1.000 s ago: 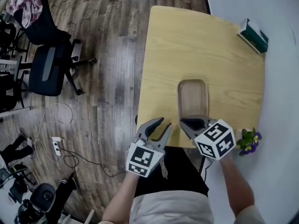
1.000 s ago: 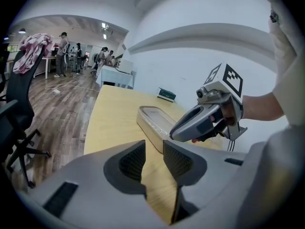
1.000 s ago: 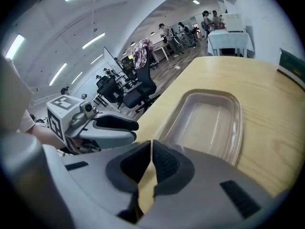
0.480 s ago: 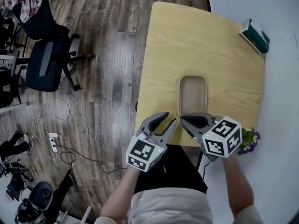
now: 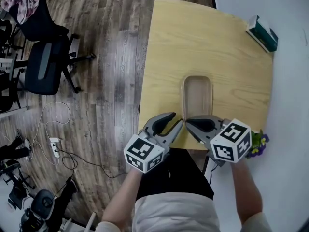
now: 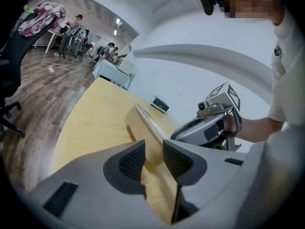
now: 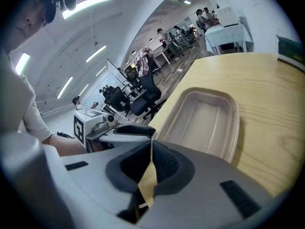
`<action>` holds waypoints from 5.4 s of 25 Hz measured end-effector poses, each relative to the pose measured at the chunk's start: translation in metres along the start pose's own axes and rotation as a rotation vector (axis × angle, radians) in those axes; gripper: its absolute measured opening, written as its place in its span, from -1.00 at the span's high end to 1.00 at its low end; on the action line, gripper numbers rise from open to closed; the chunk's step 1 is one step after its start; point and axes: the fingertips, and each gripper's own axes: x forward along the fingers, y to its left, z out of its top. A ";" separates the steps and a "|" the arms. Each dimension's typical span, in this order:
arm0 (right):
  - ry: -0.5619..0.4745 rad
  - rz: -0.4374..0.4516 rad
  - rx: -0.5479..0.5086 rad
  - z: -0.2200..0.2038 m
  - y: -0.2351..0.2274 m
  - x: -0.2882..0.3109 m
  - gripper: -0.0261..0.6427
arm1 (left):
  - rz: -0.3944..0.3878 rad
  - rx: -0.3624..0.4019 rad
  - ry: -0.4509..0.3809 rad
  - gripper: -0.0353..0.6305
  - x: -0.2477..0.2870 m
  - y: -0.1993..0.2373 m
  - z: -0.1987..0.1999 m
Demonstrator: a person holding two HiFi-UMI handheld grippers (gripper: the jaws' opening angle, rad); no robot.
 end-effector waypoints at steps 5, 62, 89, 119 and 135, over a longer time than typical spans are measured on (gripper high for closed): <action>-0.001 0.002 -0.001 0.000 -0.002 -0.004 0.87 | -0.043 0.048 -0.002 0.58 0.003 -0.008 -0.001; -0.005 0.068 0.094 0.013 0.014 -0.001 0.87 | 0.180 0.635 0.142 0.23 0.022 0.006 -0.039; 0.002 0.044 0.093 0.014 0.009 0.004 0.86 | 0.090 0.372 -0.092 0.21 -0.010 -0.003 0.004; 0.000 0.065 0.069 0.021 0.016 -0.003 0.86 | 0.187 0.272 0.076 0.64 0.003 0.014 -0.008; -0.021 0.032 0.056 0.029 0.015 -0.026 0.86 | 0.219 0.246 0.112 0.72 0.005 0.013 -0.003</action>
